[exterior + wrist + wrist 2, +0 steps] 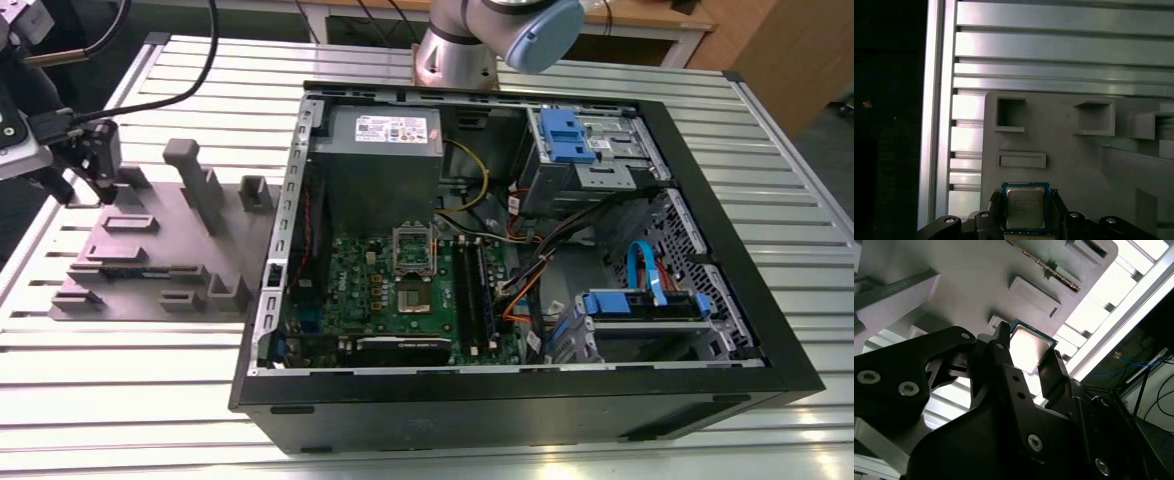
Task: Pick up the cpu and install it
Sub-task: 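Pick up the cpu and move it towards the insertion slot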
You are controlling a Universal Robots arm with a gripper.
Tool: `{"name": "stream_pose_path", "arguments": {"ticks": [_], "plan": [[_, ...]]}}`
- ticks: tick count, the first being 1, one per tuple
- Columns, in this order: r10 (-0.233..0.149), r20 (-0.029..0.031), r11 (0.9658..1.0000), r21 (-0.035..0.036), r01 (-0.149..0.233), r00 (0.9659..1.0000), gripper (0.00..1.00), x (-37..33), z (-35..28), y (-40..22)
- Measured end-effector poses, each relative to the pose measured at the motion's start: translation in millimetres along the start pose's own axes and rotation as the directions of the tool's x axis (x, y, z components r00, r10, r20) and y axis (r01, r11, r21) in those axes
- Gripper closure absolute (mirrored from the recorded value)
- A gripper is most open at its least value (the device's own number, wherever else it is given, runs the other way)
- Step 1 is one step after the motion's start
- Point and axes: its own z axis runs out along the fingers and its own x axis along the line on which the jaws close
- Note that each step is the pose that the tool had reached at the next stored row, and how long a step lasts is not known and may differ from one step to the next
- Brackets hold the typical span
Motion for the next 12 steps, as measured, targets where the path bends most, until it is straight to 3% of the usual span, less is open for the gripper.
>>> {"name": "stream_pose_path", "arguments": {"ticks": [12], "plan": [[0.0, 0.0, 1.0, 0.0, 0.0, 1.0, 0.53, -0.1, -7.8, 0.3]]}}
